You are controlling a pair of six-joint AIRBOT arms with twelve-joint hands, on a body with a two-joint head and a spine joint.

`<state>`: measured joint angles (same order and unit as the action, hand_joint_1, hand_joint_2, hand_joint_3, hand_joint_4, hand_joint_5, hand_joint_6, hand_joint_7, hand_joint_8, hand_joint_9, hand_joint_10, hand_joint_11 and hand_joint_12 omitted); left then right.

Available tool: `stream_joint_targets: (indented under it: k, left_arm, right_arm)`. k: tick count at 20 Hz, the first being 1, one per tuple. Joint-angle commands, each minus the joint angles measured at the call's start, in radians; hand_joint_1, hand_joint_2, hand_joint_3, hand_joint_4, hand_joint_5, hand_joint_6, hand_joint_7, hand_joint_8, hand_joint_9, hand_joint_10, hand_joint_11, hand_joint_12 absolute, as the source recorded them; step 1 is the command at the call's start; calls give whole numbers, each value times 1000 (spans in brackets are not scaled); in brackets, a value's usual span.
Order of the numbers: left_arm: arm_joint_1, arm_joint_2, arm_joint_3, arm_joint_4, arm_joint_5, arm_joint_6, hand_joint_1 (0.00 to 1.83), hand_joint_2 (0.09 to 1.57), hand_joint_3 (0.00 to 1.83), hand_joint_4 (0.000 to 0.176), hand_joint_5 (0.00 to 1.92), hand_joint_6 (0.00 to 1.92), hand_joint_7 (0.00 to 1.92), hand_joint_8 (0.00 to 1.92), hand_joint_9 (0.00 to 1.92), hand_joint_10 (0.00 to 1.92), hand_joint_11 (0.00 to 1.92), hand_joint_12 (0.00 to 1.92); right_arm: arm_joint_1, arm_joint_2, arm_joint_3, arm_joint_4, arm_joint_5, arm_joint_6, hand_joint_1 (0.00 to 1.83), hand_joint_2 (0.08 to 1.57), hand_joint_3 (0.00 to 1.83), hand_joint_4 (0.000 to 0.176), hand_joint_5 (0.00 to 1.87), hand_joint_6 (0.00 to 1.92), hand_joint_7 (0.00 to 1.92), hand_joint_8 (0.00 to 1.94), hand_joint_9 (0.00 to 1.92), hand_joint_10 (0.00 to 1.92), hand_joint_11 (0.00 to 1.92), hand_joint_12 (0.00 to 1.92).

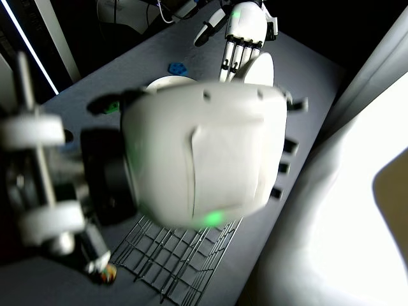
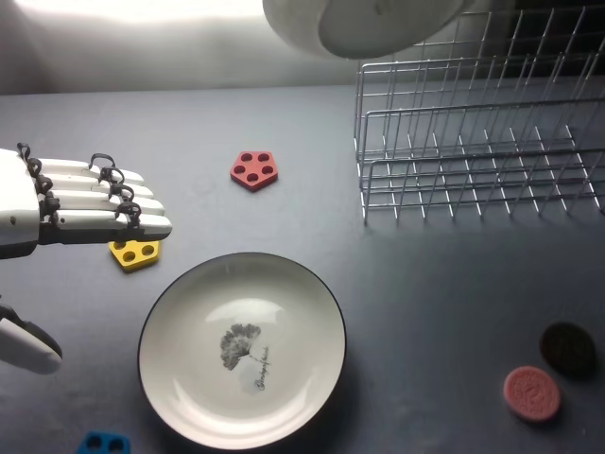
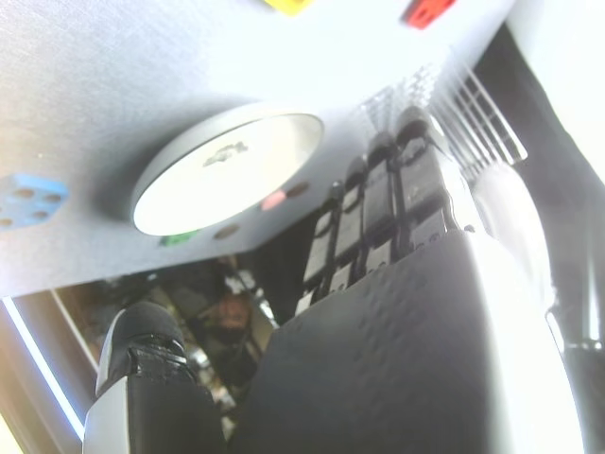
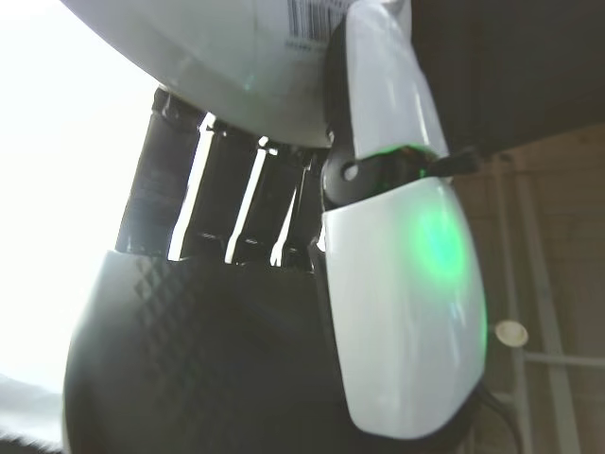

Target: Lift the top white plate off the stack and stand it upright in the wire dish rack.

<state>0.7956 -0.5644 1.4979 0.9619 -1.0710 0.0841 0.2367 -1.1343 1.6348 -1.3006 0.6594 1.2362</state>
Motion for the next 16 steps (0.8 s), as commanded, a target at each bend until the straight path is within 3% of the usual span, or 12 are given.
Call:
stream_joint_targets:
  k: [1,2,3,6,8,10,11,12,13,14,16]
  left_arm:
    - [-19,7,1,-65,-74,-2,183,978,0,0,5,1,36,3,37,4,60,10]
    - [-19,7,1,-64,-74,-2,167,978,0,0,14,4,50,8,48,8,63,11]
    - [-19,7,1,-64,-74,-2,165,981,1,0,7,1,43,4,37,3,47,4]
    - [-19,7,1,-61,-74,-1,225,964,0,0,38,12,74,11,74,13,87,20]
    - [-19,7,1,-59,-75,-1,204,969,0,0,17,1,58,1,57,1,63,9]
    - [-19,7,1,-58,-75,-1,191,975,2,0,16,1,53,0,49,1,64,9]
    - [-19,7,1,-58,-75,-1,171,973,1,0,20,3,58,2,56,4,73,13]
    - [-19,7,1,-57,-75,0,187,977,2,0,16,1,53,0,49,1,62,8]
    - [-19,7,1,-57,-75,0,184,979,3,0,3,0,49,0,44,0,50,3]
    - [-19,7,1,-57,-75,0,186,976,1,0,15,5,56,3,55,4,65,9]
    - [-19,7,1,-57,-75,0,173,979,1,0,0,0,22,0,31,0,47,2]
  right_arm:
    - [23,23,4,98,31,29,1498,1045,0,0,980,976,1165,420,1148,641,962,1358]
    - [31,27,1,90,31,38,1501,1032,0,0,1004,913,1215,326,1214,548,978,1340]
    - [34,32,-1,90,31,46,1491,1090,0,0,873,1056,1033,608,1075,768,870,1455]
    - [35,52,-17,83,36,63,1484,1128,1,0,793,1186,920,804,962,934,796,1552]
    - [35,68,-34,75,37,83,1500,1031,1,0,1007,863,1185,402,1204,585,996,1333]
    - [35,81,-47,75,37,86,1503,1014,2,0,1050,777,1248,288,1276,459,1013,1308]
    - [35,86,-55,75,41,87,1493,1083,0,0,910,968,1047,608,1105,727,885,1442]
    - [35,92,-61,75,46,94,1488,1105,0,0,850,1046,957,750,1046,840,836,1512]
    - [34,101,-66,73,48,97,1486,1116,0,0,829,1091,917,801,1011,895,829,1528]
    - [31,107,-68,73,49,100,1497,1052,0,0,976,883,1079,586,1176,653,955,1398]
    - [26,113,-67,73,52,111,1488,1105,0,0,853,1063,944,774,1019,865,853,1488]
